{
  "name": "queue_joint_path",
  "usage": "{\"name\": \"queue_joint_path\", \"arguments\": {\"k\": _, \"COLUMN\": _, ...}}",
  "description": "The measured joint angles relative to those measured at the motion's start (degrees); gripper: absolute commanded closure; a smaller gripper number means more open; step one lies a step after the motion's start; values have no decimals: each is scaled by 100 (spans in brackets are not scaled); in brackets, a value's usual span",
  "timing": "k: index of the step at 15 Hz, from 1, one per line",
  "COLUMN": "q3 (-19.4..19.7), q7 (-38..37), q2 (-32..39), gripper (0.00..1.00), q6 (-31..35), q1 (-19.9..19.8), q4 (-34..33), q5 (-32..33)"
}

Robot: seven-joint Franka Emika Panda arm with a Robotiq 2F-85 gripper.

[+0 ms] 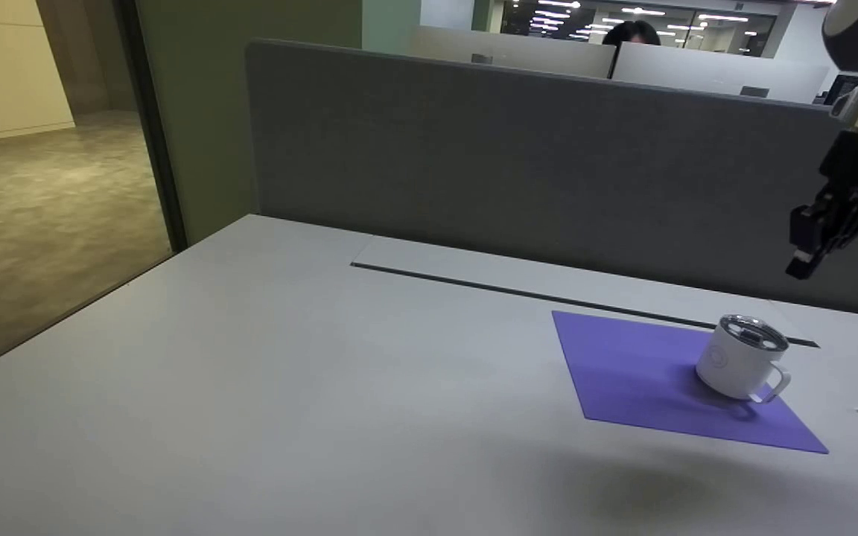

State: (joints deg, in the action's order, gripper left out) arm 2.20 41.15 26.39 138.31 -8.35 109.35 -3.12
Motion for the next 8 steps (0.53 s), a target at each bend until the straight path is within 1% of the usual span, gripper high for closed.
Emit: {"name": "queue_joint_path", "arguments": {"k": 8, "q3": -177, "q7": 8, "q2": 690, "gripper": 100, "q6": 497, "q1": -247, "q4": -169, "q5": 9}}
